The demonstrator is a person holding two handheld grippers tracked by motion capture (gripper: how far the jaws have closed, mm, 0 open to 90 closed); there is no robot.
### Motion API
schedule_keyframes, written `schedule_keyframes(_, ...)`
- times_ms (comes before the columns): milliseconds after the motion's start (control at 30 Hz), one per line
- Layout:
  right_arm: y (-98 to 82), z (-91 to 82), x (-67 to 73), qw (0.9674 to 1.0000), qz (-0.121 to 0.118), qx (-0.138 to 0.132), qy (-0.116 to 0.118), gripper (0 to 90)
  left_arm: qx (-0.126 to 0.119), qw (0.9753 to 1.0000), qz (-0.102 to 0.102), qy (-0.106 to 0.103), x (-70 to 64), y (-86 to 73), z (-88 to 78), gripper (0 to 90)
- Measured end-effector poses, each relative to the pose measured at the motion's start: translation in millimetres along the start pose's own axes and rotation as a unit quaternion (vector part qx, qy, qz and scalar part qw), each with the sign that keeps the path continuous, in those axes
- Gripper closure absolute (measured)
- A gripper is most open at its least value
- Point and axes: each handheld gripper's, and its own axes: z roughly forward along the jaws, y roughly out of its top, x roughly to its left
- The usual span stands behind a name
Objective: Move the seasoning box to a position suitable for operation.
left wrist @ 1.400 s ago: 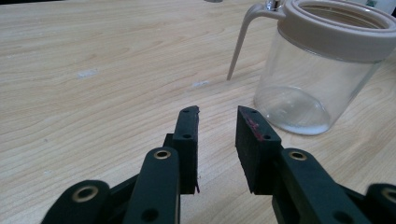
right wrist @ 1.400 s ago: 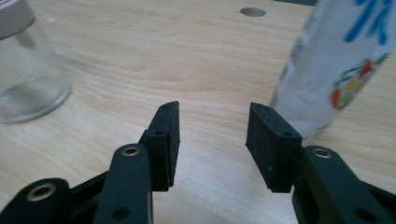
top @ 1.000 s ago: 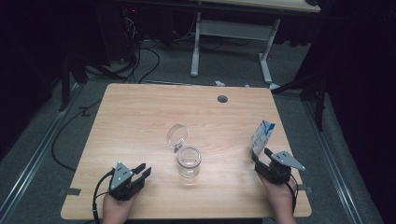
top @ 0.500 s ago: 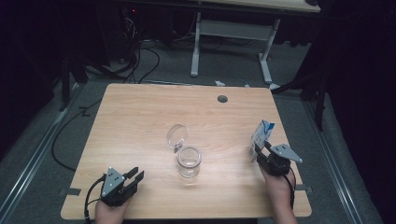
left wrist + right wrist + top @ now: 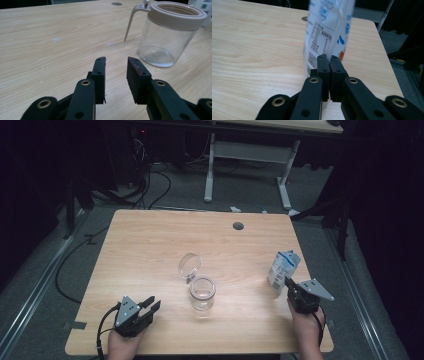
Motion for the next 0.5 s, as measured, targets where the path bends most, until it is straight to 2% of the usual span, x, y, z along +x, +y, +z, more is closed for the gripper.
schedule_keyframes(200,-3.7,-5.5,-8.4,0.9999,0.006,-0.002,0.015,87.8,0.0,1.0,0.003,-0.008,-2.3,2.8,6.6,69.0)
schedule_keyframes(233,-4.0,-7.1,-9.3,0.9995,0.01,-0.006,0.028,79.7,0.0,1.0,0.004,-0.009,-2.7,3.5,7.6,68.9)
schedule_keyframes(267,-4.0,-7.1,-9.3,0.9995,0.01,-0.006,0.028,79.7,0.001,0.9999,0.005,-0.009,-2.8,3.9,8.3,68.9)
schedule_keyframes(300,-4.1,-7.4,-9.7,0.9994,0.012,-0.007,0.031,75.7,0.002,0.9999,0.005,-0.01,-2.9,4.0,9.3,68.9)
schedule_keyframes(333,-4.2,-7.1,-11.5,0.9988,0.015,-0.01,0.045,66.4,0.002,0.9999,0.005,-0.01,-2.9,3.8,9.6,68.9)
schedule_keyframes(467,-2.5,-2.2,-14.6,0.9971,0.031,-0.011,0.069,51.7,0.003,1.0,0.003,-0.004,-1.9,0.9,6.4,68.9)
schedule_keyframes(500,-0.1,2.5,-14.6,0.997,0.034,-0.005,0.07,44.9,0.004,1.0,0.002,-0.003,-1.1,0.1,4.5,68.8)
